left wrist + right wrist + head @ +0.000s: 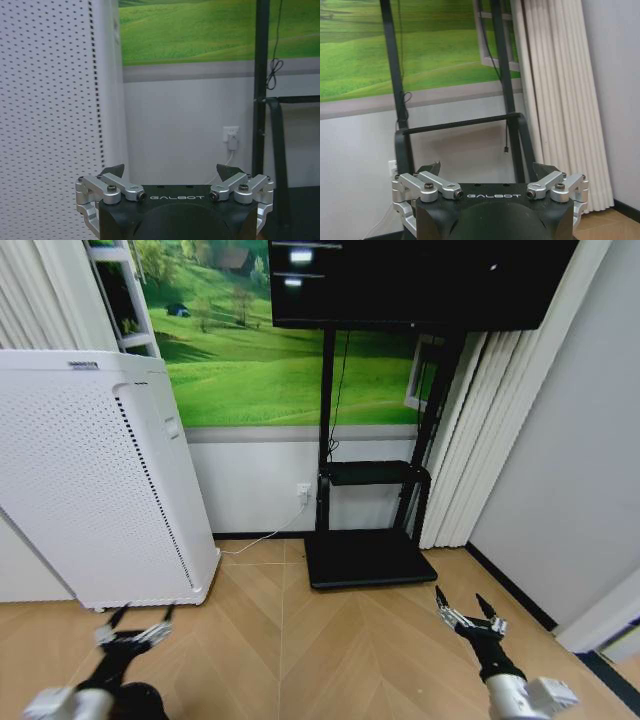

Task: Pick up the trash bin and place the garbage on the floor into it.

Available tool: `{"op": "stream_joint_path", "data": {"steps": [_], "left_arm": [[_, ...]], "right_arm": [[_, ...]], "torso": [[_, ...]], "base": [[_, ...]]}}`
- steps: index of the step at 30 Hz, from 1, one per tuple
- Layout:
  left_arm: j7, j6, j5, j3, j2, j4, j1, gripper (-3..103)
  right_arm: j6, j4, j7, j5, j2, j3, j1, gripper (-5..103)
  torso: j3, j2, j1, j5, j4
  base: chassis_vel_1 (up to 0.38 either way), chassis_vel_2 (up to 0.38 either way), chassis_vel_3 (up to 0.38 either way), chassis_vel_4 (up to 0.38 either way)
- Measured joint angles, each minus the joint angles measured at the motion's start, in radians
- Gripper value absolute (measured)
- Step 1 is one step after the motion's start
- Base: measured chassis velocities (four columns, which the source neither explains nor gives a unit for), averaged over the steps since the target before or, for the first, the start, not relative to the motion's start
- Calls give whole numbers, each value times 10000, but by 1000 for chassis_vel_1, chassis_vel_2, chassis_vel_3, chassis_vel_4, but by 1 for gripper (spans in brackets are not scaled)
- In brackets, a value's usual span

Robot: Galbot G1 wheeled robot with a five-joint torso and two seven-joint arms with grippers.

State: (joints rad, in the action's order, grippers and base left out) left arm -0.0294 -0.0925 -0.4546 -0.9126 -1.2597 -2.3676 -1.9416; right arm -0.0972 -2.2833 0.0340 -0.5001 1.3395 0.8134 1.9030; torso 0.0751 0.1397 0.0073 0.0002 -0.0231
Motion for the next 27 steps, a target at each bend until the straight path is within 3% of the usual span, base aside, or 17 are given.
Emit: {"op": "stream_joint_path", "data": {"steps": [6,12,27], "left_arm": [[173,-204,628,674,-465,-651,-109,100],[167,-563,710,633,-511,-784,-165,100],[147,-585,689,587,-510,-753,-178,100]], "right_arm": [[-81,-338,-42,1188,456,-622,305,100],[168,-479,-109,1198,511,-537,357,100],[217,-469,-117,1153,503,-522,338,100]], "torso": [[0,0,1,-1,3],[0,0,1,-2,3],[82,108,23,-2,3]], "base": [[0,0,0,0],[0,0,0,0],[0,0,0,0]]}}
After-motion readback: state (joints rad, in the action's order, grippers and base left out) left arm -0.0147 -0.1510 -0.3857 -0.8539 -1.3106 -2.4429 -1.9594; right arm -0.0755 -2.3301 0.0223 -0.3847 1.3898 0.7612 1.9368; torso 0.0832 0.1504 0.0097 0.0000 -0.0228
